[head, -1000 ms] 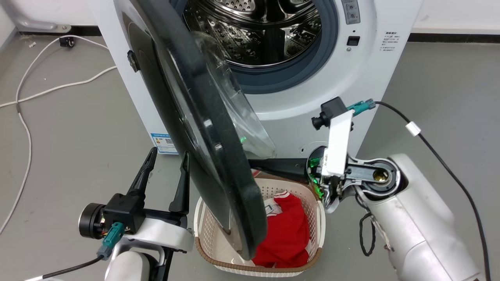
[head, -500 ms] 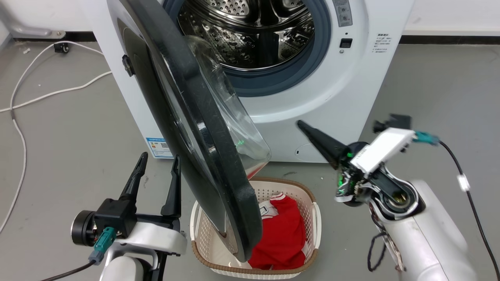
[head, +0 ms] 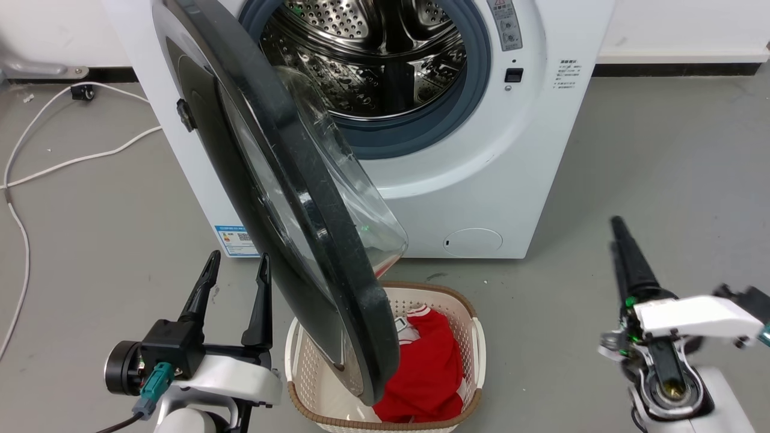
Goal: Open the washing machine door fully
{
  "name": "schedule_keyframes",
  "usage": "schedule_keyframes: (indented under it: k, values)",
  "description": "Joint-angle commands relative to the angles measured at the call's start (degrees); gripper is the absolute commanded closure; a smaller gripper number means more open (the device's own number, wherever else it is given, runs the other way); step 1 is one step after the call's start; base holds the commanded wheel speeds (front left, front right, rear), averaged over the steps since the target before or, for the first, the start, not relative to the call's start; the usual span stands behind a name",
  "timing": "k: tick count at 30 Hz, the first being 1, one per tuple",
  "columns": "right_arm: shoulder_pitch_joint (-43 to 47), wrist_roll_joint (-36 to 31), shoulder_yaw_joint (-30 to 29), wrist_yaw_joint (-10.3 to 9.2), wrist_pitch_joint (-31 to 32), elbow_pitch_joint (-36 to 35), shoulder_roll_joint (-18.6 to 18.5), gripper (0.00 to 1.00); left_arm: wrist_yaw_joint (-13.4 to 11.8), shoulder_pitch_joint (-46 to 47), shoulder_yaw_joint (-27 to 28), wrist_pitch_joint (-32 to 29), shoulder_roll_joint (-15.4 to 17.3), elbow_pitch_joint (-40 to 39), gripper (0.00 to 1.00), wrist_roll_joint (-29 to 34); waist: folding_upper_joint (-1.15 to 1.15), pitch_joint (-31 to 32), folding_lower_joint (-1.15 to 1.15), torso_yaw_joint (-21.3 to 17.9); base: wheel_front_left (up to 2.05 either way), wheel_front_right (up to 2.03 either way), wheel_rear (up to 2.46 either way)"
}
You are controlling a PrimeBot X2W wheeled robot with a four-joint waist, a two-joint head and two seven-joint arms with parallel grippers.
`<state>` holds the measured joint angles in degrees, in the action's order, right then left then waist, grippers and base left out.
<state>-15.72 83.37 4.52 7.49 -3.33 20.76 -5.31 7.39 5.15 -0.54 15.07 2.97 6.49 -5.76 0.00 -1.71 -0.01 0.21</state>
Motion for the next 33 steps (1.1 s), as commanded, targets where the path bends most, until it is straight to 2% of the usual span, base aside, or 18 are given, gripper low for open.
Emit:
schedule_keyframes:
  k: [1, 5, 9, 13, 17, 18, 23, 25, 33]
  values:
    - [1.9, -3.7, 0.0, 0.0, -3.6, -1.1, -0.7, 0.0, 0.0, -0.4, 0.2, 0.1, -0.1, 0.0, 0.0, 0.2, 0.0, 0.1, 0.01, -0.1, 0.0, 0.0, 0.0]
    - [4.5, -14.3, -0.6, 0.0, -10.1, -2.7, -2.3, 0.0, 0.0, -0.8, 0.5, 0.1, -0.1, 0.0, 0.0, 0.2, 0.0, 0.5, 0.01, -0.3, 0.0, 0.0, 0.0]
    - [5.9, -28.9, -3.3, 0.0, -11.7, -5.2, -2.0, 0.0, -0.1, -1.2, 1.1, 0.1, -0.1, -0.2, 0.0, 0.2, 0.0, 0.8, 0.01, -0.5, 0.0, 0.0, 0.0]
    - [7.0, -48.9, -7.8, -0.01, -11.8, -11.7, -0.5, 0.0, -0.2, -1.3, 1.6, 0.1, -0.1, -0.4, 0.0, 0.3, 0.0, 0.7, 0.01, -0.6, 0.0, 0.0, 0.0]
    - [9.2, -67.1, -9.8, -0.01, -11.8, -19.2, 1.3, 0.0, -0.2, -0.6, 1.8, 0.1, -0.1, -0.4, 0.0, 0.5, 0.0, 0.5, 0.01, -0.5, 0.0, 0.0, 0.0]
    - [9.2, -67.1, -9.8, -0.01, -11.8, -19.2, 1.3, 0.0, -0.2, -0.6, 1.8, 0.1, -0.1, -0.4, 0.0, 0.5, 0.0, 0.5, 0.01, -0.5, 0.0, 0.0, 0.0]
    - [12.5, -80.3, -8.8, -0.01, -11.8, -24.5, 2.4, 0.0, -0.2, 0.0, 1.8, 0.1, -0.1, -0.5, 0.0, 0.6, 0.0, 0.2, 0.01, -0.3, 0.0, 0.0, 0.0]
    - [14.1, -82.2, -8.1, -0.02, -11.5, -25.1, 2.5, 0.0, -0.1, 0.2, 1.8, 0.1, -0.1, -0.5, 0.0, 0.8, 0.0, 0.1, 0.01, -0.3, 0.0, 0.0, 0.0]
    - [17.8, -79.2, -7.6, -0.02, -11.3, -20.9, 2.5, 0.0, 0.0, 0.4, 2.0, 0.1, -0.1, -0.6, 0.0, 1.3, 0.0, 0.1, 0.01, -0.2, 0.0, 0.0, 0.0]
